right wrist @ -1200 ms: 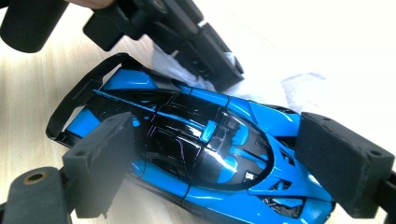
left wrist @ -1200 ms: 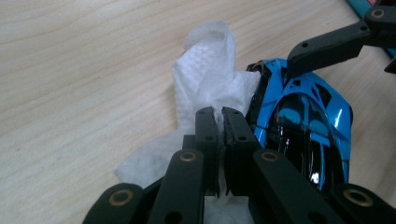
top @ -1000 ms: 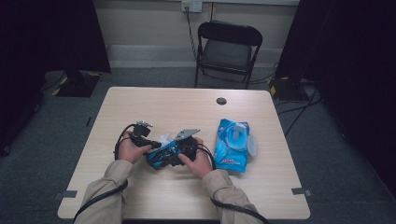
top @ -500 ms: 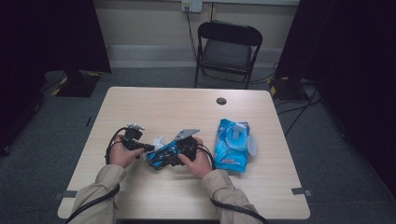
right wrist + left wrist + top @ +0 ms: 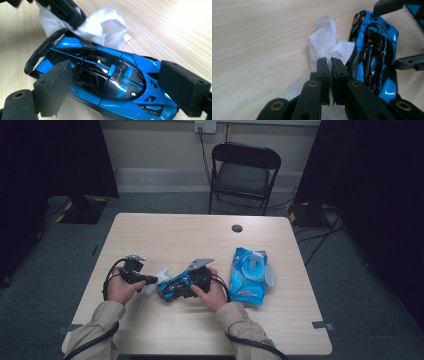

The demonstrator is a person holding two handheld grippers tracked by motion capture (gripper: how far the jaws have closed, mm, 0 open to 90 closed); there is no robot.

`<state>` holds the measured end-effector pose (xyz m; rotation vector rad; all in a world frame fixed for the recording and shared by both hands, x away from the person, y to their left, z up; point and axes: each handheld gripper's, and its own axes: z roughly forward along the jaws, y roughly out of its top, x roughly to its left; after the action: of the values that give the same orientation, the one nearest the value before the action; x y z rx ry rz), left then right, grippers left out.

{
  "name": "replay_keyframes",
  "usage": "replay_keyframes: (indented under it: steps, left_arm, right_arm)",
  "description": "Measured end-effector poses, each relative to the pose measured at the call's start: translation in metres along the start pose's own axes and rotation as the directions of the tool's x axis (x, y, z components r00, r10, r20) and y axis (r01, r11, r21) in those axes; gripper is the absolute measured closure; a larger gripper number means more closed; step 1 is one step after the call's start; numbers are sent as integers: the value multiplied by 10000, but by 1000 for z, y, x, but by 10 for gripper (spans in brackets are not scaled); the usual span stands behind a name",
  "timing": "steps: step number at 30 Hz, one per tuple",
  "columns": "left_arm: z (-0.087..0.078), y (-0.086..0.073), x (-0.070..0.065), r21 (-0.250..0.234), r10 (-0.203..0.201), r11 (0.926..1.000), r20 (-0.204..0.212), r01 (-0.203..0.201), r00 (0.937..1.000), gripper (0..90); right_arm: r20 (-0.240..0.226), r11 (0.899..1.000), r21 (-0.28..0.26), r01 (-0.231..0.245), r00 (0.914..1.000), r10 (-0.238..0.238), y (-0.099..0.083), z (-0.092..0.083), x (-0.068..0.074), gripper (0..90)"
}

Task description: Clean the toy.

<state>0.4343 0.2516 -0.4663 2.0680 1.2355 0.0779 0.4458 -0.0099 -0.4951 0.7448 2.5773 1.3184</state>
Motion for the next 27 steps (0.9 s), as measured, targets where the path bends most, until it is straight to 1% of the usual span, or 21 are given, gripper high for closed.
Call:
replay_keyframes:
  steps: [1, 5, 9, 10, 11, 12, 14, 15, 16, 17, 19, 20, 21, 23, 25, 27]
  left_arm:
    - [-3, 1, 0, 31, 94, 10000, -31, -94, 10000, 860]
    - [-13, 6, -3, -137, 245, 9996, -148, -247, 9996, 860]
    - [-20, 12, -7, -336, 403, 9986, -157, -408, 9991, 859]
    - [-22, 14, -9, -375, 528, 9979, -101, -531, 9986, 859]
    - [-24, 15, -11, -424, 546, 9976, -126, -551, 9984, 859]
    - [-27, 17, -13, -440, 690, 9966, -106, -694, 9976, 859]
    - [-31, 20, -17, -599, 753, 9953, -50, -755, 9971, 859]
    - [-33, 22, -19, -603, 831, 9947, -35, -831, 9965, 859]
    - [-35, 24, -22, -625, 913, 9939, -46, -914, 9958, 859]
    - [-36, 25, -24, -697, 962, 9929, -50, -963, 9954, 859]
    - [-39, 28, -29, -672, 1096, 9918, 39, -1091, 9940, 859]
    - [-40, 30, -32, -776, 1131, 9906, 46, -1124, 9936, 859]
    - [-40, 30, -34, -821, 1152, 9901, 113, -1139, 9933, 859]
    - [-40, 31, -40, -898, 1224, 9888, 264, -1196, 9921, 859]
    - [-37, 31, -48, -859, 1409, 9868, 339, -1376, 9894, 859]
    - [-34, 31, -56, -835, 1572, 9847, 509, -1527, 9863, 859]
  right_arm:
    - [11, 10000, 3, 7, 10000, -7, 0, 0, 0, 118]
    - [46, 9999, 104, -11, 10000, 11, 1, 0, 1, 117]
    - [359, 9993, 314, 223, 9991, -234, 5, -1, 4, 117]
    - [468, 9988, 308, 388, 9981, -403, 6, -2, 5, 119]
    - [486, 9987, 316, 406, 9979, -421, 6, -3, 5, 122]
    - [499, 9989, 298, 370, 9980, -384, 6, -3, 5, 123]
    - [455, 9994, 289, 171, 9988, -184, 4, -4, 4, 141]
    - [429, 9995, 280, 134, 9990, -146, 3, -4, 4, 145]
    - [504, 9990, 395, 223, 9984, -243, 3, -5, 4, 148]
    - [481, 9983, 479, 325, 9982, -348, 2, -6, 3, 150]
    - [480, 9985, 441, 323, 9983, -344, 2, -11, 3, 150]
    - [510, 9985, 396, 383, 9979, -403, 2, -14, 3, 149]
    - [513, 9990, 290, 348, 9980, -362, 2, -19, 3, 149]
    - [485, 9994, 241, 265, 9984, -276, 1, -28, 1, 148]
    - [533, 9994, 225, 281, 9982, -292, -1, -35, 0, 150]
    - [408, 9995, 135, 292, 9987, -298, -3, -44, -2, 148]
